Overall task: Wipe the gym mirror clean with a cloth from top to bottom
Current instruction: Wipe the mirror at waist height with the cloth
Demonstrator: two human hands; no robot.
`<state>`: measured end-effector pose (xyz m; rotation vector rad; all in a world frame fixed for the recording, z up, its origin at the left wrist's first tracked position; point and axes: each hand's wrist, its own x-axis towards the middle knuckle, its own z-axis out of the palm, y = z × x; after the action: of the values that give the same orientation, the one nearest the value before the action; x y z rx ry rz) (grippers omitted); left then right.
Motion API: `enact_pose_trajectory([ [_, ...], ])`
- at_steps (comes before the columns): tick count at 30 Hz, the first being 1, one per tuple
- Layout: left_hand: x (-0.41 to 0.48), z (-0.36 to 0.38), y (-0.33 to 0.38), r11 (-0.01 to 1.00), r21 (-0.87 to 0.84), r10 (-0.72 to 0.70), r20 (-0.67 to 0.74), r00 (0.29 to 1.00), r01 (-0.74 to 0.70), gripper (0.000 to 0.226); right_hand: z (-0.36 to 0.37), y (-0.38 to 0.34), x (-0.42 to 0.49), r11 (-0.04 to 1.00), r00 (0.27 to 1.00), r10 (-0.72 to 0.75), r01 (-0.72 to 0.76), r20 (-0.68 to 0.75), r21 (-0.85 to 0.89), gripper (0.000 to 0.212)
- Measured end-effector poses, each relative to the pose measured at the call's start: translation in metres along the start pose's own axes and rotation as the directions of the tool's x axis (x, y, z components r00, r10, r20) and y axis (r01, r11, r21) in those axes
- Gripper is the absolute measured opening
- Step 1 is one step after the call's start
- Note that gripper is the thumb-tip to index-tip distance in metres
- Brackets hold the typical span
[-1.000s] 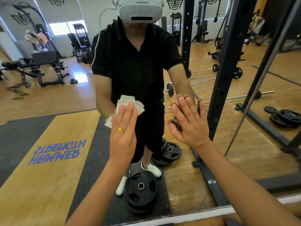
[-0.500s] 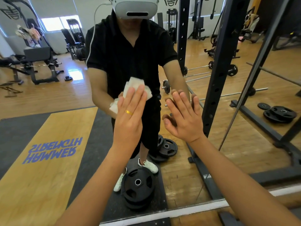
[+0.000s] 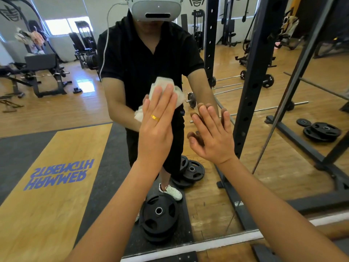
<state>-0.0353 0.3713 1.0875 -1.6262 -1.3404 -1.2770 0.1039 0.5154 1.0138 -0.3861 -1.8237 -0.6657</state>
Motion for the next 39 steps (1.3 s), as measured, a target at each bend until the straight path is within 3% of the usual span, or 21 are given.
enact_pose_trajectory([
  [10,-0.083,0.009,-0.017,0.991,0.126,0.038,0.081,0.996,-0.048,0.049,-0.001,0.001,-0.001,1.0,1.0,0.011,-0.011,0.011,0.011,0.076],
  [16,-0.085,0.012,-0.014,0.989,0.143,0.036,0.067,0.997,-0.045,0.042,-0.003,-0.001,0.002,1.0,0.999,0.024,-0.024,0.028,-0.004,0.07],
  [24,-0.087,0.014,-0.02,0.992,0.097,0.071,0.041,0.997,-0.075,0.045,-0.011,-0.004,0.004,1.0,0.996,0.024,-0.023,0.084,-0.011,0.079],
  [33,-0.086,0.014,-0.017,0.998,0.027,0.055,0.011,0.998,-0.055,0.049,-0.053,-0.027,0.014,0.975,0.942,0.188,-0.213,0.278,0.061,0.062],
  [39,-0.085,0.013,-0.016,0.999,0.022,0.029,0.046,0.999,-0.03,0.065,-0.076,0.01,0.0,0.939,0.911,0.333,-0.345,0.243,0.007,0.065],
])
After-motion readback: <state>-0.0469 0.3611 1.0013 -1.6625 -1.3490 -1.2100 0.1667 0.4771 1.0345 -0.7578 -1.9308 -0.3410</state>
